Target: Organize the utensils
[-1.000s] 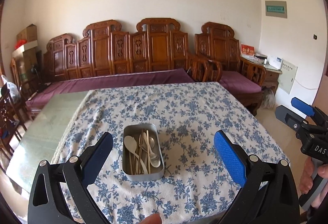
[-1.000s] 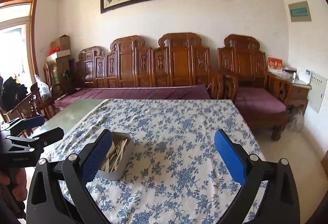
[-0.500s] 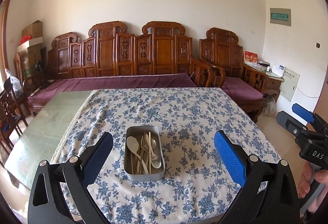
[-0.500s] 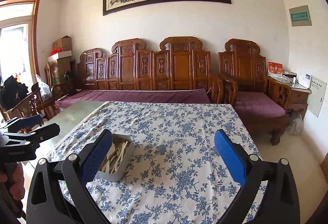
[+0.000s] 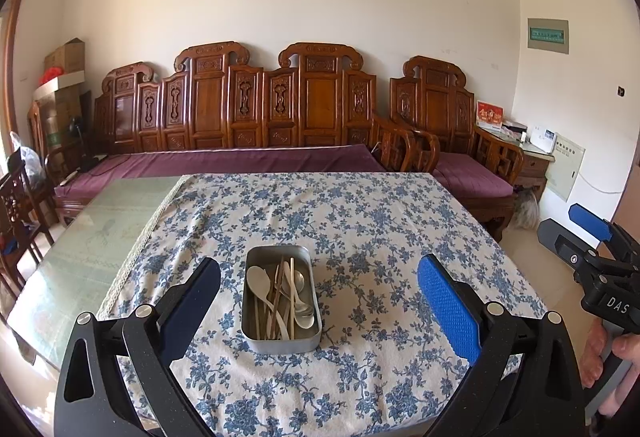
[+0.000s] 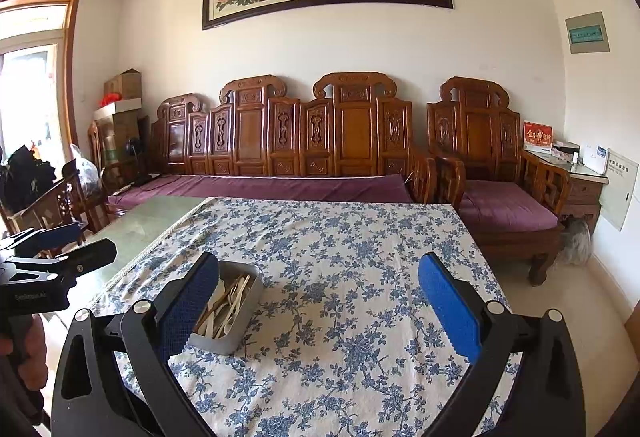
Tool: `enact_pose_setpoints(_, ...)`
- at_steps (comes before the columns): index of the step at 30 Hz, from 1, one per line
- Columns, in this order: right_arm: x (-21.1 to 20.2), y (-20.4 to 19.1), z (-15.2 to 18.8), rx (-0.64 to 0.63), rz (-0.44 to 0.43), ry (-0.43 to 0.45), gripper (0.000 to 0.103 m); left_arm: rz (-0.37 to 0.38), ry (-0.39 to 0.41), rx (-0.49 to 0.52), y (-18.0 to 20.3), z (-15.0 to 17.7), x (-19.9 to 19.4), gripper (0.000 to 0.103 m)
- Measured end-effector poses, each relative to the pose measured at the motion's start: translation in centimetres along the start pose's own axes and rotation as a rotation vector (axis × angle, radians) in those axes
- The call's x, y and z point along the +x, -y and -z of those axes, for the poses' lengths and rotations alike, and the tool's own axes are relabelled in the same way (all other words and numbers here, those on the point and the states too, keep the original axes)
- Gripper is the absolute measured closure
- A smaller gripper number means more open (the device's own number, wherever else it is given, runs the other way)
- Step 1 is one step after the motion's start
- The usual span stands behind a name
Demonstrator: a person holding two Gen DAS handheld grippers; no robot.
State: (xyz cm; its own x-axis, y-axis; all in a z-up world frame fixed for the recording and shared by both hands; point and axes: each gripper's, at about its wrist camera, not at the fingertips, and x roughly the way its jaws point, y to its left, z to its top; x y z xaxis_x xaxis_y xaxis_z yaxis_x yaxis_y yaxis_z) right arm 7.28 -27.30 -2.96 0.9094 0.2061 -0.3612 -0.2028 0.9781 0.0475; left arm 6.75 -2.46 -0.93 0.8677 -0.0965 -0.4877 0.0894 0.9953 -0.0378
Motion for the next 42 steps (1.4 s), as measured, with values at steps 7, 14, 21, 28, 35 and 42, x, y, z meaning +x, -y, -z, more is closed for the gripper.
enact_pose_setpoints(7, 0.17, 0.01, 0.19, -0.001, 0.000, -0.006, 0.003, 0.001, 0.002, -0.001, 0.00, -0.04, -0.07, 0.008)
enact_pose_setpoints(14, 0.17, 0.00, 0.19, -0.001, 0.000, -0.006, 0.003, 0.003, 0.005, 0.003, 0.09, 0.06, -0.20, 0.008)
enact_pose_setpoints(21, 0.17, -0.03, 0.16, -0.001, 0.000, -0.006, 0.003, 0.005, 0.007, 0.007, 0.29, 0.08, -0.26, 0.008)
enact_pose_setpoints(28, 0.17, -0.01, 0.16, 0.000, 0.000, -0.006, 0.003, 0.007, 0.007, 0.006, 0.41, 0.08, -0.26, 0.008)
enact_pose_setpoints(35, 0.20, -0.09, 0.34, -0.001, -0.002, -0.008, 0.003, 0.011, 0.008, 0.007, 0.58, -0.09, -0.37, 0.008)
enact_pose_setpoints(42, 0.28, -0.05, 0.55, 0.003, -0.003, -0.010, 0.003, 0.015, 0.009, 0.007, 0.70, -0.40, -0.47, 0.008)
